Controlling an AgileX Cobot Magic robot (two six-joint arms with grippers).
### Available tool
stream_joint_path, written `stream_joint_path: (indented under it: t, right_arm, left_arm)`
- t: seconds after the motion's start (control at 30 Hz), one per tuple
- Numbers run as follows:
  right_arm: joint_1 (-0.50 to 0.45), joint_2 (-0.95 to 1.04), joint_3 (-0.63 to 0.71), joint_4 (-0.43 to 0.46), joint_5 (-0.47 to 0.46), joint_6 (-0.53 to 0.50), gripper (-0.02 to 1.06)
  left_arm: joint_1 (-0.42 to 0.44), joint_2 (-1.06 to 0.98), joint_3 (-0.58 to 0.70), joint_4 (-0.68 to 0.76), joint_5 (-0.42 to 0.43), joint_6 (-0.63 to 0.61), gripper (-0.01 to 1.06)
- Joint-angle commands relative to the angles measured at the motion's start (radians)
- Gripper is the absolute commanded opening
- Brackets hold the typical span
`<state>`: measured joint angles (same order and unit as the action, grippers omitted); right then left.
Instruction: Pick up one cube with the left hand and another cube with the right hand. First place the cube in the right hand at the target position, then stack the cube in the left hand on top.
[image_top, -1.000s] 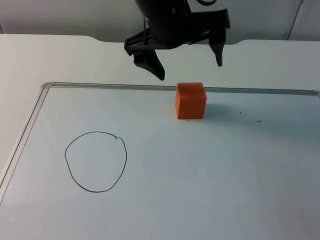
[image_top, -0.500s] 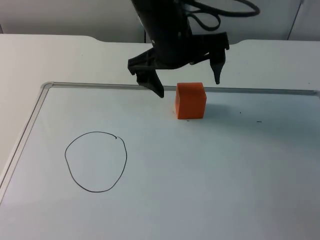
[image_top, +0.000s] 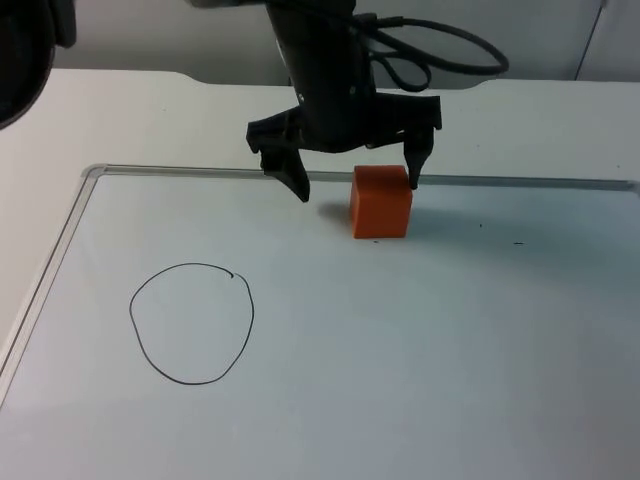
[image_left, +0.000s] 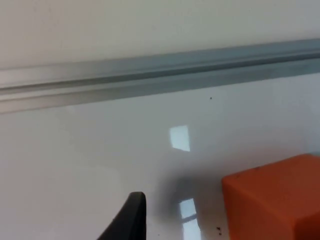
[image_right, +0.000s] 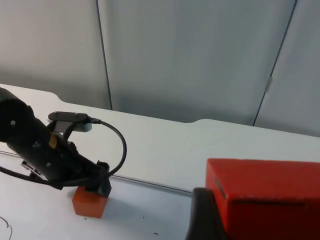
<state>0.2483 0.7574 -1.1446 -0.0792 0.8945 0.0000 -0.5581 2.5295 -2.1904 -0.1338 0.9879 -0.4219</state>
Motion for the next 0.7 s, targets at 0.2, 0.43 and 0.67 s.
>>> stream_joint_path:
  t: [0.2, 0.43, 0.67]
  right_arm:
    - [0.005, -0.004, 0.061, 0.015, -0.073, -0.008, 0.00]
    - [0.005, -0.004, 0.086, 0.031, -0.098, -0.008, 0.00]
    - [0.005, -0.004, 0.086, 0.031, -0.116, -0.008, 0.00]
  left_arm:
    - [-0.044, 0.005, -0.009, 0.017, -0.034, -0.005, 1.03]
    - [-0.044, 0.005, -0.009, 0.018, -0.054, -0.004, 1.03]
    - [-0.044, 0.005, -0.009, 0.013, -0.038, 0.028, 1.01]
